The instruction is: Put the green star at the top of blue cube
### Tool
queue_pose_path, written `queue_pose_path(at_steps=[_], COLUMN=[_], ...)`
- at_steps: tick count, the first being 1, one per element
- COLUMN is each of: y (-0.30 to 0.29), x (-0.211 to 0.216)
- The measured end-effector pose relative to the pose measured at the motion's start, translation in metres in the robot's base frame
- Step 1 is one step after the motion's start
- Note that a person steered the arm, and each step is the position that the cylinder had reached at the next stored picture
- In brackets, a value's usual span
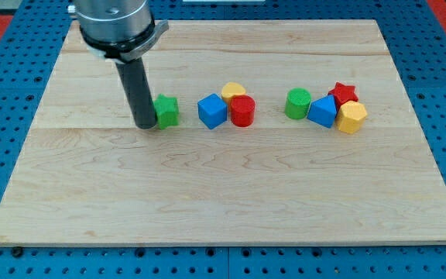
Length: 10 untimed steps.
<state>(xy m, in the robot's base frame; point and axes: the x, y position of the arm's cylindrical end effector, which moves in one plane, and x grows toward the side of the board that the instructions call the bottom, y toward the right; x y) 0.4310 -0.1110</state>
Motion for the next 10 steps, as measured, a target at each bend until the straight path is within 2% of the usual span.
queue_pose_path(at_steps=[3,6,8,9,10], y=[0.031,0.006,0.045,0.044,0.027], x=[-0.023,-0.066,-0.066,-0.066,-0.099])
